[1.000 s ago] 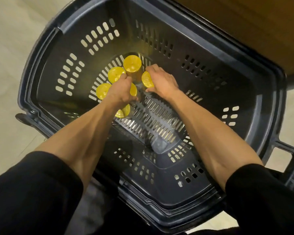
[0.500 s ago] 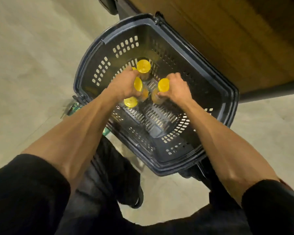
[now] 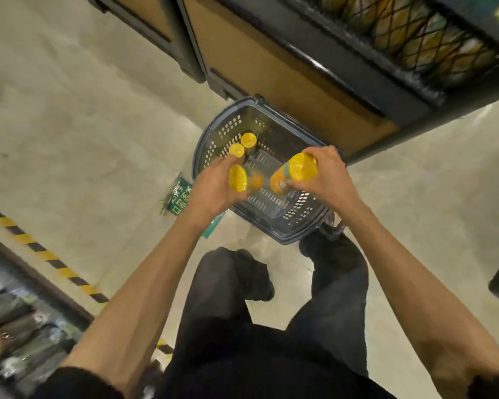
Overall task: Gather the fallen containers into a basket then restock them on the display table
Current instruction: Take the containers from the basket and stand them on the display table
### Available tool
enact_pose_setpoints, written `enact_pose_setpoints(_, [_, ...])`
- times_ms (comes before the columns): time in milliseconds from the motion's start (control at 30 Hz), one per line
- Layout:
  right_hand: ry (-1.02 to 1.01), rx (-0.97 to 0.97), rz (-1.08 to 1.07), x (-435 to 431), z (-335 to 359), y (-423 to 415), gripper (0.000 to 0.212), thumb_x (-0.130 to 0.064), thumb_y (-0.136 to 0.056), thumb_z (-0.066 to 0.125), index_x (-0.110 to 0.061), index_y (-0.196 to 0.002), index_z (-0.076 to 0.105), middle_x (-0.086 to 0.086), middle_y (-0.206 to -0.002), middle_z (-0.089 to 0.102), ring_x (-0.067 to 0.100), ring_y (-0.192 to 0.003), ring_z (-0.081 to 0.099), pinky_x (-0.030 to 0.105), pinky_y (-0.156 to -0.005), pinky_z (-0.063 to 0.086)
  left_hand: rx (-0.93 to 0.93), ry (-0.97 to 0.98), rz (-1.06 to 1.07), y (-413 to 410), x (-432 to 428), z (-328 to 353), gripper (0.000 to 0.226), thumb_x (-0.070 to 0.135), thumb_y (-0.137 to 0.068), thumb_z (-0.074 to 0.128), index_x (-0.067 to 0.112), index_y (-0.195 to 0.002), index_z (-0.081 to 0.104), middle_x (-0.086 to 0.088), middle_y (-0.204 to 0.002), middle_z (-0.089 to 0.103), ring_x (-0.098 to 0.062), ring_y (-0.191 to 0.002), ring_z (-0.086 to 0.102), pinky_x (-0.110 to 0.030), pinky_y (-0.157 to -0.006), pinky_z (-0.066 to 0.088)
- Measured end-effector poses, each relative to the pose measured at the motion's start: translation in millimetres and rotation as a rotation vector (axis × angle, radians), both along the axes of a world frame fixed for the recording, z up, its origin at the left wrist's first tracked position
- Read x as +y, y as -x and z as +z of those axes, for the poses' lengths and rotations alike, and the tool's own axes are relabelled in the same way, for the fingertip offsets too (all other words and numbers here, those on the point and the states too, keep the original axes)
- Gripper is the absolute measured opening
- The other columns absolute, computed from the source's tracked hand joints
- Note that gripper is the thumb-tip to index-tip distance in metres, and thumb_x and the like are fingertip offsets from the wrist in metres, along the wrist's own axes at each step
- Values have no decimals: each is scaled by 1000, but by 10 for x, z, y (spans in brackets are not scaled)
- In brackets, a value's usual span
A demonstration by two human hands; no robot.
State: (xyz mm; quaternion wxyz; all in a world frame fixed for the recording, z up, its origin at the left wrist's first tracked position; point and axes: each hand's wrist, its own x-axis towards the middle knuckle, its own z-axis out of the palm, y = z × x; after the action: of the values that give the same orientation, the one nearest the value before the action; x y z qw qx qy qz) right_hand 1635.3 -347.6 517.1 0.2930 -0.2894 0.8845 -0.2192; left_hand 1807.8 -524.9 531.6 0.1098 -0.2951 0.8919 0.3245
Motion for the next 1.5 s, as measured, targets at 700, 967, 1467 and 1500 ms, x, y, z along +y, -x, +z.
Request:
enact_pose_setpoints(700, [551, 179, -318, 2052, 3005, 485, 77, -45, -65, 87, -30, -133, 57, -13, -123, 55, 9, -112, 53, 27, -90, 48, 649, -14, 140, 699, 1650, 2937, 71, 48, -72, 74, 28, -135, 51, 9, -127, 57, -11, -114, 55, -42, -93, 52])
enact_pose_setpoints(967, [575, 300, -305, 2871, 3404, 1017, 74, -43, -65, 87, -32, -131, 56, -20, -112, 50, 5, -106, 48, 18, -86, 42, 820, -50, 209, 1281, 2403, 3232, 70, 48, -71, 76, 27, -134, 54, 10, -124, 59, -6, -113, 57, -42, -94, 54])
enact_pose_setpoints(1467, [707, 305, -245, 2785, 3563, 2307, 75, -48, -65, 87, -31, -132, 57, -34, -112, 46, 9, -114, 50, 37, -93, 51, 852, 47, 244, 2473, 2585, 3534, 77, 59, -68, 75, 28, -136, 53, 10, -129, 58, -10, -118, 56, -42, -96, 52])
enact_pose_setpoints(1500, [711, 312, -236, 2771, 3580, 2436, 75, -48, -65, 87, -31, -132, 57, -36, -112, 45, 9, -114, 51, 37, -93, 51, 851, 44, 243, 2593, 2574, 3530, 77, 59, -68, 74, 28, -135, 53, 10, -130, 58, -9, -118, 56, -40, -97, 52])
